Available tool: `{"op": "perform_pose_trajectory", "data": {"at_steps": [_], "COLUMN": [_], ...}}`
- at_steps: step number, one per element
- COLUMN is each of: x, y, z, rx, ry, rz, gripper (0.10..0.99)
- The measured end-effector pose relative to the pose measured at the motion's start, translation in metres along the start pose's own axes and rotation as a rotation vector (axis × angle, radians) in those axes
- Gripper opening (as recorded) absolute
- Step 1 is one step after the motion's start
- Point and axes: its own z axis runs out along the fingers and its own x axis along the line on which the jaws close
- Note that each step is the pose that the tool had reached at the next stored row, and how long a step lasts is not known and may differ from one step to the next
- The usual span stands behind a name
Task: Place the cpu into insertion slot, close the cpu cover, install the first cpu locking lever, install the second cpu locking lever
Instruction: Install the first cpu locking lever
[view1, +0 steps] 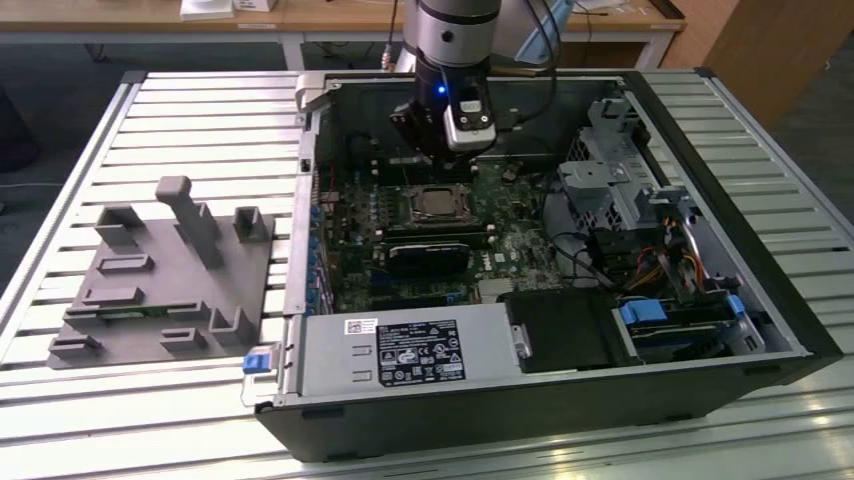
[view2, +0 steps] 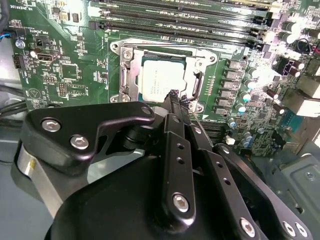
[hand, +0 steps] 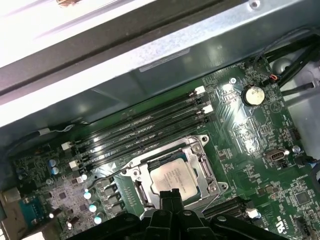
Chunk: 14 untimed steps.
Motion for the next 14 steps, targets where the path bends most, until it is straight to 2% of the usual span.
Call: {"op": "perform_pose_trajectory", "data": {"at_steps": [14], "x": [0.0000], "y": [0.0000], "z": [0.0000], "rx": [0.001], "ry": [0.0008], "rz": [-0.060], "gripper": [0.106]}}
